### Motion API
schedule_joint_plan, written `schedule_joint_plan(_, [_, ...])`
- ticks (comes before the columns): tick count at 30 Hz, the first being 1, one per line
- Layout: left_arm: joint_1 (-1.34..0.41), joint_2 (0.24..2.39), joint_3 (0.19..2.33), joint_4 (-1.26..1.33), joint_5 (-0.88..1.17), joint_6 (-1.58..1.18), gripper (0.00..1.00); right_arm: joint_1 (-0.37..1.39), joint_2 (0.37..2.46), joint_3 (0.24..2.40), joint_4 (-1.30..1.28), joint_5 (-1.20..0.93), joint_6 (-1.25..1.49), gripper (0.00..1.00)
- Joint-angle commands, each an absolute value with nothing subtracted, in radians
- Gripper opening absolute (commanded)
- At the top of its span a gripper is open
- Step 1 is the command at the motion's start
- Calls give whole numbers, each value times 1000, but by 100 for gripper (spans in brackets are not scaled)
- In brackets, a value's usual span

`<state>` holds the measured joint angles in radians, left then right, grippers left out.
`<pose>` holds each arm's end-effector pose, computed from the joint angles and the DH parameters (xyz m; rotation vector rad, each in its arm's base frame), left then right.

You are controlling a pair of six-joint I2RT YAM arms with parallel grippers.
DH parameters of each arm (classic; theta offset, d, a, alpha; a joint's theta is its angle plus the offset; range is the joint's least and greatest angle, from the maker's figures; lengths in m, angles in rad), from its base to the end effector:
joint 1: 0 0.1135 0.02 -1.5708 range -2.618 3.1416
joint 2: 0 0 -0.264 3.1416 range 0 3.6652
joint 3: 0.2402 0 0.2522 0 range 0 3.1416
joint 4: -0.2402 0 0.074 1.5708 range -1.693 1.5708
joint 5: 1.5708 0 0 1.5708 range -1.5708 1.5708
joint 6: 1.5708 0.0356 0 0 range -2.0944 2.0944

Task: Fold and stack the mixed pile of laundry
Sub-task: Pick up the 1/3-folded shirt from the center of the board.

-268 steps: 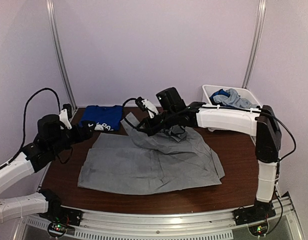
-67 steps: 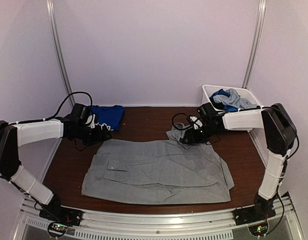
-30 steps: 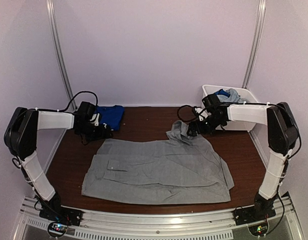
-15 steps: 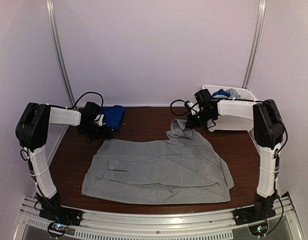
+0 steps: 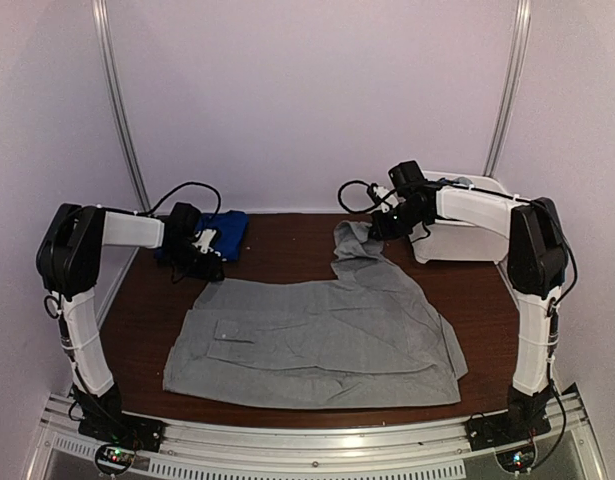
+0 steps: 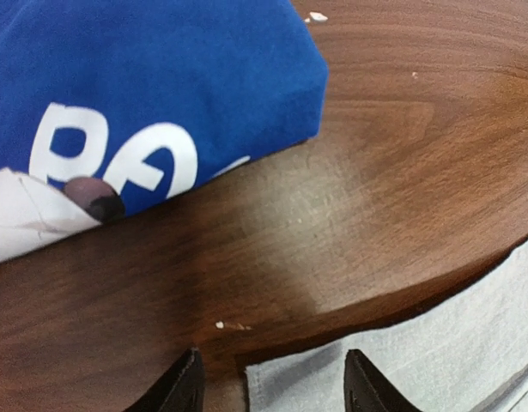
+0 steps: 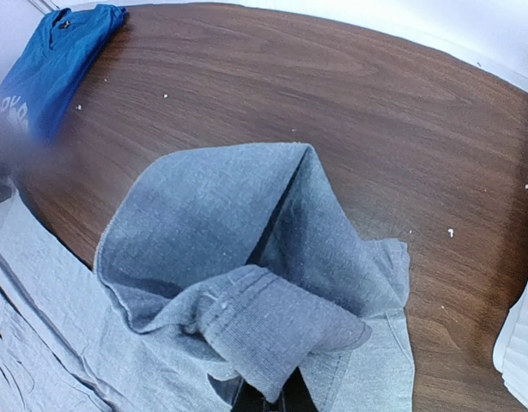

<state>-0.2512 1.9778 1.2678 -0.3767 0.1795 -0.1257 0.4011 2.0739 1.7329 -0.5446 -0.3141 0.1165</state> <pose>0.3860 -0.1056 0.1453 0.2272 2.6678 -0.3605 0.4251 0.1922 0.2359 -0.4924 2.4454 0.6086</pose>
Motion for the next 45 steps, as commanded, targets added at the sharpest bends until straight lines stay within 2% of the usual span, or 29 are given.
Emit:
schedule_joint_plan(1, [-228, 2032, 1338, -392, 211, -15, 58, 397, 2047, 1786, -580, -294, 121, 0])
schedule_joint_plan(6, [-209, 2047, 1338, -371, 329, 66, 55, 393, 2069, 1823, -603, -295, 122, 0])
schedule_joint_plan(10, [-209, 2051, 1359, -371, 341, 116, 54, 390, 2090, 1883, -630, -299, 129, 0])
schedule_joint_plan(17, [-210, 2053, 1355, -416, 405, 182, 43, 390, 2096, 1983, -692, -304, 140, 0])
schedule_joint_plan(24, [-211, 2072, 1373, -457, 356, 213, 35, 390, 2072, 2002, -725, -308, 140, 0])
schedule_joint_plan(26, [-216, 2071, 1375, -457, 322, 216, 35, 390, 2063, 2004, -728, -317, 143, 0])
schedule_joint_plan(28, [-219, 2070, 1380, -450, 261, 218, 45, 390, 2056, 2006, -732, -324, 144, 0])
schedule_joint_plan(31, [-219, 2073, 1401, -448, 239, 232, 48, 390, 2053, 2011, -741, -324, 139, 0])
schedule_joint_plan(41, [-234, 2120, 1438, -591, 231, 286, 40, 390, 2055, 2027, -758, -315, 137, 0])
schedule_joint_plan(45, [-251, 2118, 1424, -599, 212, 289, 32, 390, 2052, 2053, -770, -324, 142, 0])
